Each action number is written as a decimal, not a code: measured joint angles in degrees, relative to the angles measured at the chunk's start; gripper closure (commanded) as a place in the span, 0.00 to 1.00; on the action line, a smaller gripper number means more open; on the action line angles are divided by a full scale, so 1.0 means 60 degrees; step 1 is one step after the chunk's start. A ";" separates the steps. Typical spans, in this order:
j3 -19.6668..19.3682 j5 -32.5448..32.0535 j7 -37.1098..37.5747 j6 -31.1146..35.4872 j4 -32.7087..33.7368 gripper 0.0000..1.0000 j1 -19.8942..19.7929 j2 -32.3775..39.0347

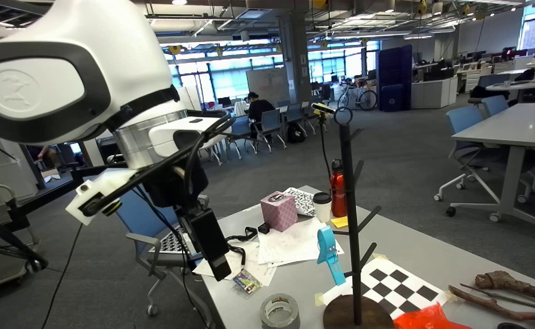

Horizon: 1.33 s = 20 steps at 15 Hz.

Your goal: Place the peg on the table, hang the gray masking tape on the stand, then put it on the table

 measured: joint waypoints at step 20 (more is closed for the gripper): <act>0.0204 0.0350 0.0071 0.0173 0.0059 0.00 0.0234 0.0496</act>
